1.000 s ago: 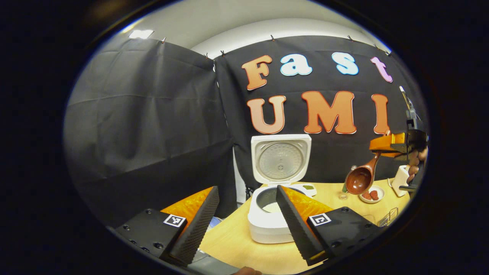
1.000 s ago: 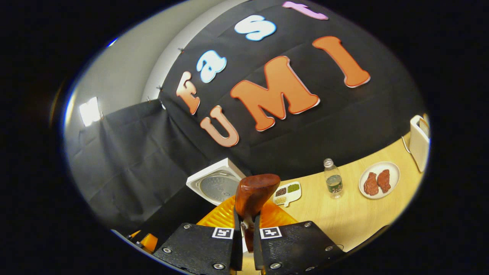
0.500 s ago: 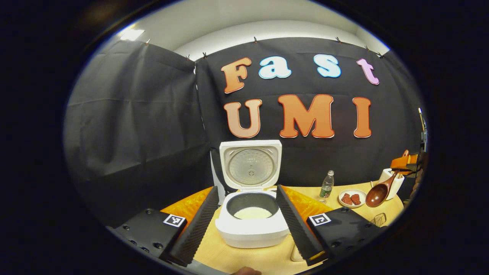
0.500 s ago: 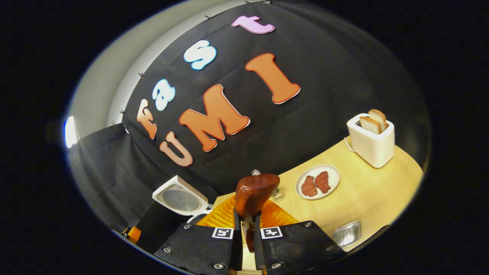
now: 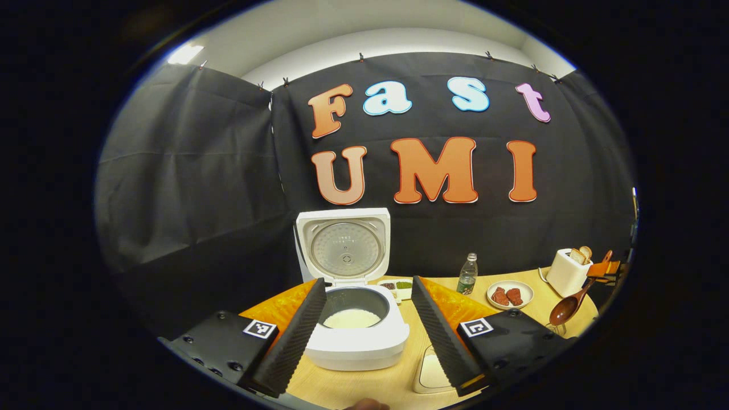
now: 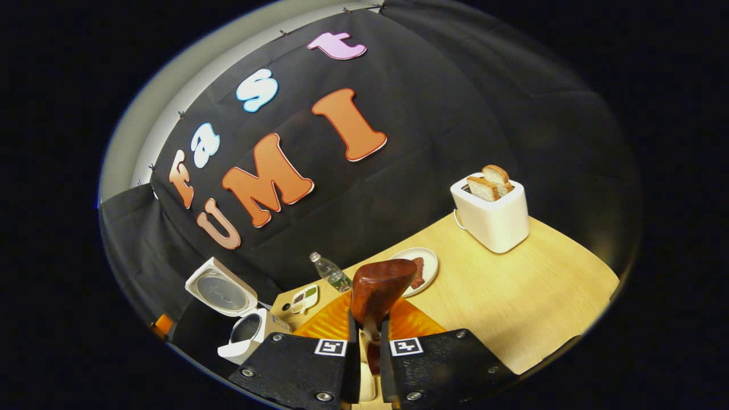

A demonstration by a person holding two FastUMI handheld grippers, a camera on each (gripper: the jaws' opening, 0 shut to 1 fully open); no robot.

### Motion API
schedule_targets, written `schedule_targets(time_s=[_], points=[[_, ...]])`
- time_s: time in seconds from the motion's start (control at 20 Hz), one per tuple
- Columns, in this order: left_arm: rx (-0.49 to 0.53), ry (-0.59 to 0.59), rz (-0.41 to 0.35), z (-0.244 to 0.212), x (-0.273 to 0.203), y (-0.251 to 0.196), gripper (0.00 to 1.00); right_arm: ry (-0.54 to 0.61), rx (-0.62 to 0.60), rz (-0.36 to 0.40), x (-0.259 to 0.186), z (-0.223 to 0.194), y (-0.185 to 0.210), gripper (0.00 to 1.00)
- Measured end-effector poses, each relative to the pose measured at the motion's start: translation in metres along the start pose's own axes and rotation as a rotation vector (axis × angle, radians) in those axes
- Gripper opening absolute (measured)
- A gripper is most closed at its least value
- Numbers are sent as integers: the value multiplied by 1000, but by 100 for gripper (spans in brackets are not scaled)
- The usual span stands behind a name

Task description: Close the left gripper, press the button to open the rice cooker; take a wooden spoon from the chopstick holder with the right hand, scoop a spoonful of rice and pour it into the rice cooker, then put the wooden spoon back into the chopstick holder.

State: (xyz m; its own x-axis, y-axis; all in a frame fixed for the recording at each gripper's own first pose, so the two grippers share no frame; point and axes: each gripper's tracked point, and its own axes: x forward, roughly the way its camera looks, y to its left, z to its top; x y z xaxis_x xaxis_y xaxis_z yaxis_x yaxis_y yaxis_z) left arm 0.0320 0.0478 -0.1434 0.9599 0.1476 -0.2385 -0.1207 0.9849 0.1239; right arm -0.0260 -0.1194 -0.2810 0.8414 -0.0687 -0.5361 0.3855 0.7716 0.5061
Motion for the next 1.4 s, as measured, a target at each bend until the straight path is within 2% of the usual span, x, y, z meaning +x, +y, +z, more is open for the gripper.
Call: schedule_targets(time_s=[0.05,0.15,0.3,0.45,0.55,0.7,0.75,0.8,0.95,1.0,1.05,1.2,1.3,1.4], points=[[3,2,1,0,0,-1,97,4,-2,-17,0,-4,-10,13],[5,4,5,-1,0,-3,100,7,-11,-48,1,-12,-27,13],[3,0,8,-1,2,-4,100,-12,-21,-35,8,-22,-40,14],[-7,10,9,-5,6,-7,97,12,-32,-86,14,-42,-64,16],[-9,12,6,-6,8,-7,100,15,-23,-79,15,-45,-64,16],[-7,11,15,-6,18,-4,97,38,-13,-91,17,-60,-66,18],[-12,12,16,-5,22,-2,100,49,-15,-100,18,-65,-67,19],[-18,8,20,-2,25,0,97,68,-16,-108,18,-71,-68,20],[-43,-11,33,11,39,12,97,148,-24,-141,19,-87,-72,24],[-49,-22,42,15,43,18,100,156,-19,-146,19,-86,-72,24],[-53,-33,53,21,48,26,97,149,-6,-146,19,-83,-69,25],[-75,-59,78,40,67,46,100,174,7,-187,15,-77,-73,27],[-102,-44,74,51,85,54,96,166,-19,-192,11,-62,-67,38],[-138,-36,75,67,107,67,100,139,-60,-192,9,-43,-56,50]])
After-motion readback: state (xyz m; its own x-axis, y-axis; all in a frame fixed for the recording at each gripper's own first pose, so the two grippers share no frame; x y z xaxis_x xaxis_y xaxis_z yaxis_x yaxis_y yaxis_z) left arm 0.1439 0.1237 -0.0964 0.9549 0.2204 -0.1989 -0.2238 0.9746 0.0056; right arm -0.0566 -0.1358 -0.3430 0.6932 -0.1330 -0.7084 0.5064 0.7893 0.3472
